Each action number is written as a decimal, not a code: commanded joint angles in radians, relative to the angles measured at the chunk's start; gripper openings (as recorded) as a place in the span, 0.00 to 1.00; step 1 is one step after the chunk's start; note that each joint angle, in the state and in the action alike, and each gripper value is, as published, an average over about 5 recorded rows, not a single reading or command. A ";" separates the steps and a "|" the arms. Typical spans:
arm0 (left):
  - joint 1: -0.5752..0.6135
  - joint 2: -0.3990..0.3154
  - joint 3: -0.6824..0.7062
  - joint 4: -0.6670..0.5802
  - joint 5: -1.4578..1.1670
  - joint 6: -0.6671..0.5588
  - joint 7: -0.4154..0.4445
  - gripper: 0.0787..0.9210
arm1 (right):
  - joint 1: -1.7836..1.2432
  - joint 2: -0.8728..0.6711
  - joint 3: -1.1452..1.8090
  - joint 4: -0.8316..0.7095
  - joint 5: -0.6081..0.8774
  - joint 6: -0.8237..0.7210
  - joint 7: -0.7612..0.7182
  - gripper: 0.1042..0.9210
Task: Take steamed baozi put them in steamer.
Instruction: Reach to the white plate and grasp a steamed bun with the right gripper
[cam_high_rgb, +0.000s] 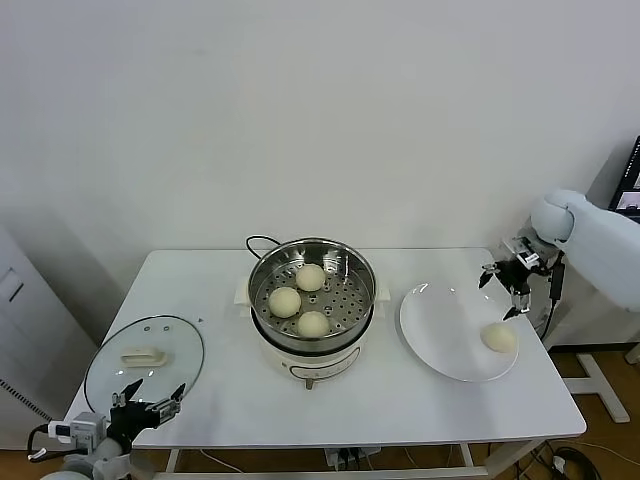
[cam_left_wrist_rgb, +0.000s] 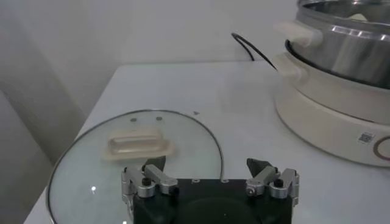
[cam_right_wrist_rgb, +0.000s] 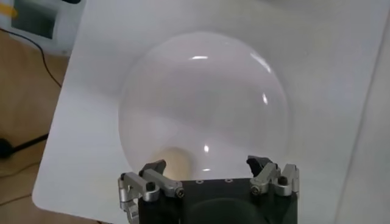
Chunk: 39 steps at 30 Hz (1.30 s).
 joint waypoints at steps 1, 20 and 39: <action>0.000 0.000 0.001 0.000 0.000 0.000 0.001 0.88 | -0.131 0.019 0.111 -0.098 -0.074 0.007 0.020 0.88; 0.003 -0.002 0.003 0.004 -0.001 -0.001 0.001 0.88 | -0.211 0.054 0.201 -0.161 -0.177 0.004 0.042 0.88; 0.012 -0.001 -0.006 -0.006 -0.003 -0.006 -0.001 0.88 | -0.230 0.094 0.258 -0.232 -0.204 -0.010 0.034 0.61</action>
